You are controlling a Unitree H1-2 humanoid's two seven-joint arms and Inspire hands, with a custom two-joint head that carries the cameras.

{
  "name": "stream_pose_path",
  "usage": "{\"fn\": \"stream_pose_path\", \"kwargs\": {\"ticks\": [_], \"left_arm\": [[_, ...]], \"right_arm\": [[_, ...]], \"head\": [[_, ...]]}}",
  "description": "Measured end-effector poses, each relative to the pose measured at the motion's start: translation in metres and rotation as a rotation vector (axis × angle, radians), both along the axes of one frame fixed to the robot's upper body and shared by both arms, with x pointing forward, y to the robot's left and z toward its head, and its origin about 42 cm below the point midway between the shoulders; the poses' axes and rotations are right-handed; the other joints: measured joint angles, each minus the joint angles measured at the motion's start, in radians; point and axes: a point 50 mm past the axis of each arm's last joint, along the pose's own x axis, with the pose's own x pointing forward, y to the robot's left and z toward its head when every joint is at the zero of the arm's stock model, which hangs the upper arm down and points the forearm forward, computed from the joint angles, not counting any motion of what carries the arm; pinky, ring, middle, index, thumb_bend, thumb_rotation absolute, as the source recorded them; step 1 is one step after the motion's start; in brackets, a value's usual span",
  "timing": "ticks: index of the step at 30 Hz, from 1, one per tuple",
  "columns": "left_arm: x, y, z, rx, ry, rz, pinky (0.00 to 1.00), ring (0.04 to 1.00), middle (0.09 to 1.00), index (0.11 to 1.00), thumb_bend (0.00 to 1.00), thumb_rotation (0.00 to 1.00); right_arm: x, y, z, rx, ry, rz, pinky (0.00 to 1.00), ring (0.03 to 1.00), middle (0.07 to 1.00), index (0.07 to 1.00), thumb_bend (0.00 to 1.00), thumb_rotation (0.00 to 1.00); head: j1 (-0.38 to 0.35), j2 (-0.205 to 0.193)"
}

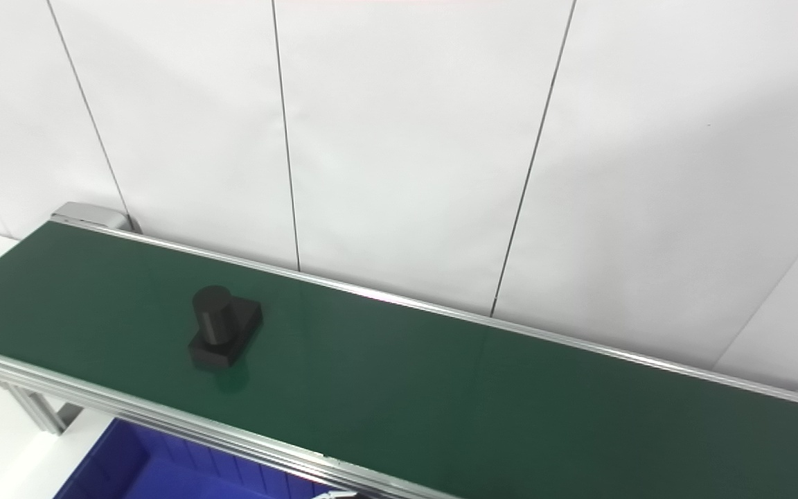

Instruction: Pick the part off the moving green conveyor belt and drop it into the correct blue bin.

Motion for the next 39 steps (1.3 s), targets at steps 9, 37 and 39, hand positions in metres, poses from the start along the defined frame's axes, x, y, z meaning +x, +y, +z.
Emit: {"fn": "stream_pose_path", "kwargs": {"ticks": [9,37,39], "left_arm": [[0.002,-0.005,0.000,0.005,-0.020,0.012,0.64,0.746,0.793,0.758,0.92,0.31],[0.002,-0.007,0.007,0.007,-0.075,0.037,0.64,0.729,0.773,0.752,0.94,0.26],[0.001,-0.006,0.010,0.004,-0.084,0.031,0.65,0.738,0.777,0.753,0.95,0.27]], "right_arm": [[0.051,0.016,0.061,-0.013,-0.145,0.052,0.66,0.757,0.817,0.937,1.00,0.30],[0.121,0.058,0.096,-0.124,-0.080,0.158,0.62,0.758,0.814,0.896,0.93,0.32],[0.125,0.061,0.095,-0.130,-0.063,0.158,0.62,0.766,0.828,0.906,0.91,0.33]], "head": [[-0.024,0.014],[-0.078,0.074],[-0.091,0.084]]}}
